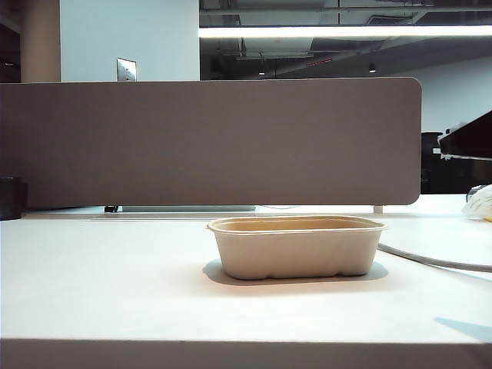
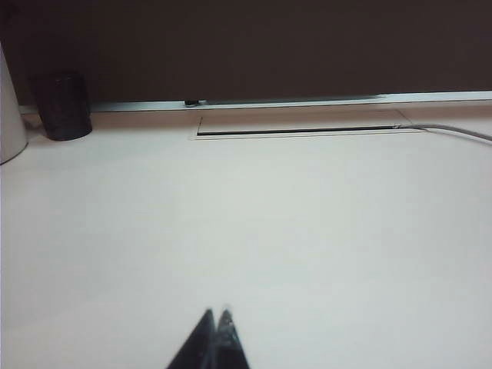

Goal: Pick up the cleaning sponge from the table and place it into the paper lunch box.

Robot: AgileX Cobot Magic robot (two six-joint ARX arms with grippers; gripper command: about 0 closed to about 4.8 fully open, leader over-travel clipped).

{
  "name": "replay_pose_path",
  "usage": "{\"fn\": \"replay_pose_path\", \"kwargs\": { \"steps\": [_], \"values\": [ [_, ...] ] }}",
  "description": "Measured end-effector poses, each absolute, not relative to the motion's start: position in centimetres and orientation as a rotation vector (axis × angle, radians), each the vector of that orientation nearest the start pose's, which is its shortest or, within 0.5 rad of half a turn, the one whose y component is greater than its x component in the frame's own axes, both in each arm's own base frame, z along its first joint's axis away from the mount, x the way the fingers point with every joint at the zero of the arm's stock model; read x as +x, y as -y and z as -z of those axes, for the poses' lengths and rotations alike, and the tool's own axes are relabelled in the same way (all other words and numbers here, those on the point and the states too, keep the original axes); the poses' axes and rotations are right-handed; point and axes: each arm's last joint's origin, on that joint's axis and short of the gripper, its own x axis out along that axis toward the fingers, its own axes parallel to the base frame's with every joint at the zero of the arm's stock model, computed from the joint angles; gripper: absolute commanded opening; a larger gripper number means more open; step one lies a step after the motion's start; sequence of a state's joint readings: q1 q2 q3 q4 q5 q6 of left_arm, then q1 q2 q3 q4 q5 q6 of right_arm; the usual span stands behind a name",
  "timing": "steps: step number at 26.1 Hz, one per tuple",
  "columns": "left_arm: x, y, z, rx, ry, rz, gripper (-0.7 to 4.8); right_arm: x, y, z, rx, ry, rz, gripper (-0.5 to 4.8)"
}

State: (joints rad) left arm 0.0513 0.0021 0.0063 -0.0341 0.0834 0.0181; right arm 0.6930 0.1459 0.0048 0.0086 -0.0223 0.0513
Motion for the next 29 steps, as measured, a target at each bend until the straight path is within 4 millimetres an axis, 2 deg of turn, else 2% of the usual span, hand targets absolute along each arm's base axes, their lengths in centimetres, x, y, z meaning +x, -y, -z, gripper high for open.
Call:
{"fn": "replay_pose_path", "kwargs": {
  "steps": [29],
  "values": [
    [9.73, -0.25, -16.34, -0.017, -0.017, 0.035, -0.05, 8.09, -6.8, -15.4, 0.005, -0.146, -0.71, -0.05]
  ]
}}
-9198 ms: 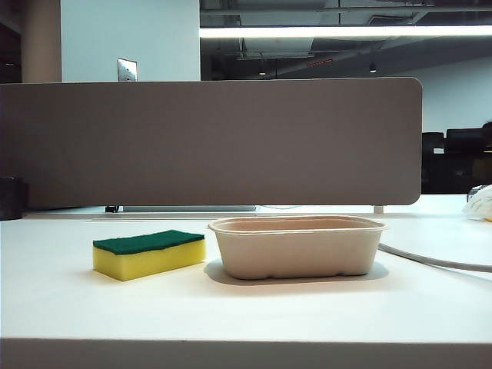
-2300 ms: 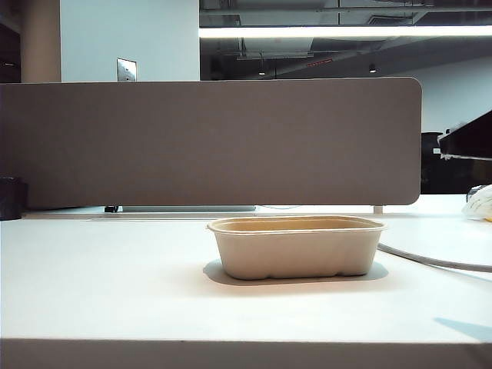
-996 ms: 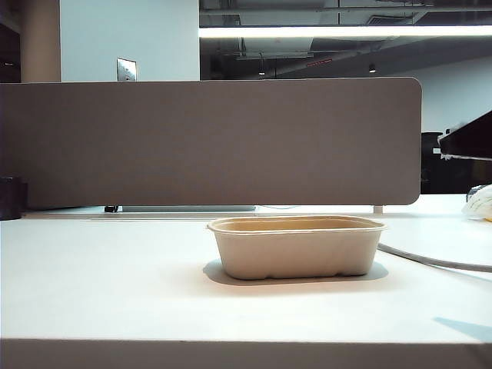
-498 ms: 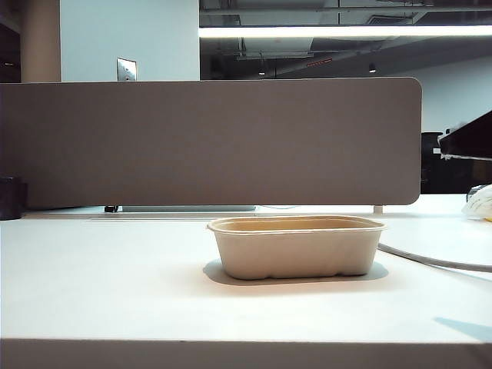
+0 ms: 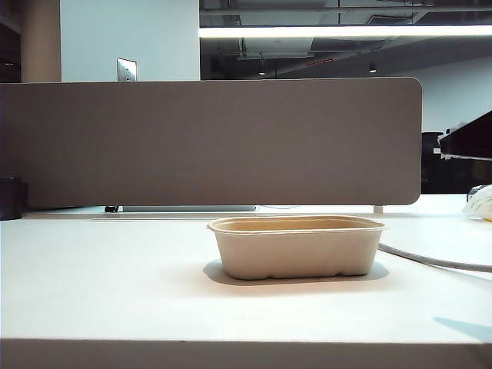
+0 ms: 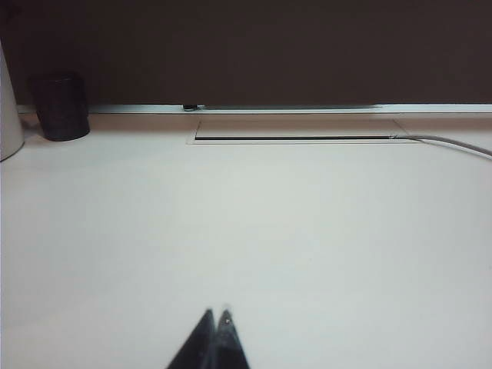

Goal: Pick up the cleaning sponge from the table and place it into the paper lunch box.

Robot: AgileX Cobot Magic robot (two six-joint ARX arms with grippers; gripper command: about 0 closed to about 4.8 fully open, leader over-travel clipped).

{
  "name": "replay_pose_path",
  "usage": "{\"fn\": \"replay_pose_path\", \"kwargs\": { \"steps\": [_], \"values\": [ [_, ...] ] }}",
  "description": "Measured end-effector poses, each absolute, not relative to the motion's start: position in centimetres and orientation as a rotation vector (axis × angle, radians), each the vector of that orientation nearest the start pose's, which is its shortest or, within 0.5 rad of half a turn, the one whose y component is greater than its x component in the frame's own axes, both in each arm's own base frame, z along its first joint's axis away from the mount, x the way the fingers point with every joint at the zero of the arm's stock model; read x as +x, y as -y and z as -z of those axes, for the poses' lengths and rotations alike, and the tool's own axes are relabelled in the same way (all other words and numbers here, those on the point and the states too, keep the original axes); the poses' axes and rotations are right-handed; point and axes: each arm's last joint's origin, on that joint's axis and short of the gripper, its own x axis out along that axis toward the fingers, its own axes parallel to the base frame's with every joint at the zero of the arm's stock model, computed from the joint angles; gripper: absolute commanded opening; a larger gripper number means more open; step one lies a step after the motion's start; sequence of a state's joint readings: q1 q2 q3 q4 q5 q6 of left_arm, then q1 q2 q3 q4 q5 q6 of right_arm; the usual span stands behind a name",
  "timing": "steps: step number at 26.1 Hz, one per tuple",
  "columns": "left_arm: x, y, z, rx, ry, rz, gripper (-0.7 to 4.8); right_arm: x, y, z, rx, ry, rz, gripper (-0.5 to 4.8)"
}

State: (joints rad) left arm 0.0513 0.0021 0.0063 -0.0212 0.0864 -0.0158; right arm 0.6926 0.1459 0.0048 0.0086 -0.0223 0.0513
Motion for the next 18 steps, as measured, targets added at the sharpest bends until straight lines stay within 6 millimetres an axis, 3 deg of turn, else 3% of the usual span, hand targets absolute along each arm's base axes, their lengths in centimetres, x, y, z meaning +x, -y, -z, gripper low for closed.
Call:
{"fn": "replay_pose_path", "kwargs": {
  "steps": [18],
  "values": [
    [9.73, -0.25, -16.34, -0.017, -0.017, 0.035, -0.05, 8.13, -6.71, -15.44, 0.005, -0.141, -0.693, -0.05]
  ]
}}
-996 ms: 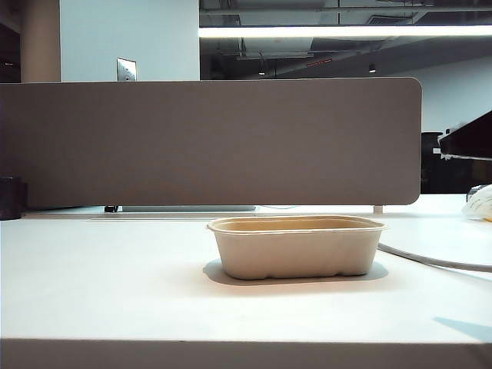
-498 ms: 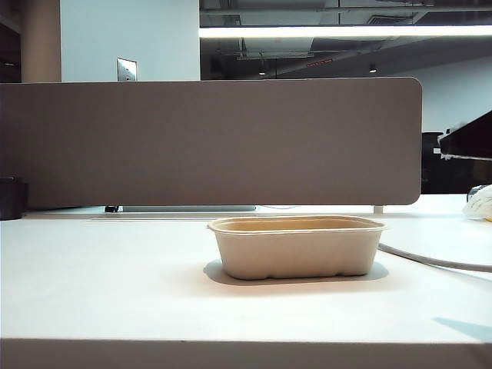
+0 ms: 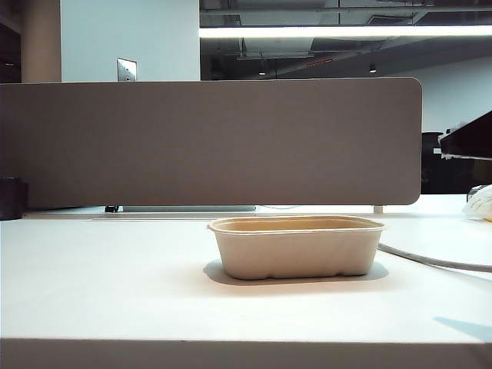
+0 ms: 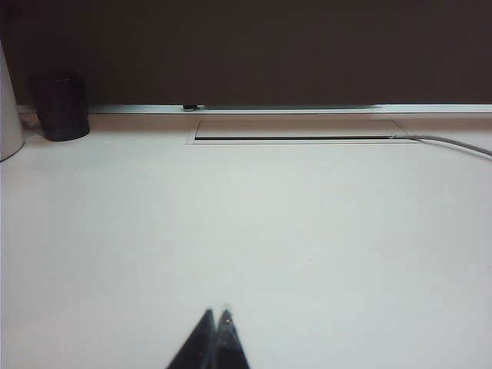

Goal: Pick up the cleaning sponge from the table and place it into the paper lunch box.

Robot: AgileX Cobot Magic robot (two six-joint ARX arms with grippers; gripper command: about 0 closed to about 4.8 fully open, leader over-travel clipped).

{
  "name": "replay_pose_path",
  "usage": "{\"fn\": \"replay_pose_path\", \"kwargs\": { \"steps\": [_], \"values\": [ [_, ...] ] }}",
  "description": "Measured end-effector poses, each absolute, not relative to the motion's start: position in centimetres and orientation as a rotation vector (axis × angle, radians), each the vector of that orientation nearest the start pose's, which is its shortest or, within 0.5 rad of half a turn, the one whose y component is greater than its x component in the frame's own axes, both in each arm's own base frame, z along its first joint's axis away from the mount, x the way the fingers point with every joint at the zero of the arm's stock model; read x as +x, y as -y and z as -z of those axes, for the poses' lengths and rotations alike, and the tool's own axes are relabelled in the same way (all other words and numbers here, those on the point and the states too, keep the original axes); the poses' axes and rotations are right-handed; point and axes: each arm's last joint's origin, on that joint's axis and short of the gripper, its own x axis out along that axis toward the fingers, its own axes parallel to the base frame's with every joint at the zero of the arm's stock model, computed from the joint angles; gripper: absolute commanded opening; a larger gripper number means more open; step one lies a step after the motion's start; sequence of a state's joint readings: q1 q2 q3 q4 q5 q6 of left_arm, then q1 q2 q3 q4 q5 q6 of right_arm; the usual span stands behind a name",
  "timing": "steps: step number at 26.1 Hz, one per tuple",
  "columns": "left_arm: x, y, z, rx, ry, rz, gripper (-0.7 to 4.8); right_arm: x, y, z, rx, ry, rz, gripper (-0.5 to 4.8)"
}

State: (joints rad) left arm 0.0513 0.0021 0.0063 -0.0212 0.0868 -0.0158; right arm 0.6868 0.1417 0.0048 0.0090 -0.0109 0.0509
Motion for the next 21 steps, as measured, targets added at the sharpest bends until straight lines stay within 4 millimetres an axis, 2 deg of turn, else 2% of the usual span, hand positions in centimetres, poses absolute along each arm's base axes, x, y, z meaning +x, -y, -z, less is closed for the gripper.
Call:
{"fn": "replay_pose_path", "kwargs": {
  "steps": [6, 17, 21],
  "values": [
    [9.7, -0.2, -16.3, -0.017, -0.019, 0.035, -0.05, 8.4, -4.9, -16.4, 0.046, -0.025, -0.529, -0.05],
    [9.7, -0.2, -16.3, -0.017, -0.023, 0.038, -0.05, 9.7, -1.1, -16.4, 0.051, -0.016, -0.118, -0.05],
    [9.7, -0.2, -16.3, -0.017, -0.023, 0.039, -0.05, 9.8, -0.4, -16.4, 0.051, -0.014, -0.042, -0.05]
  ]
}}
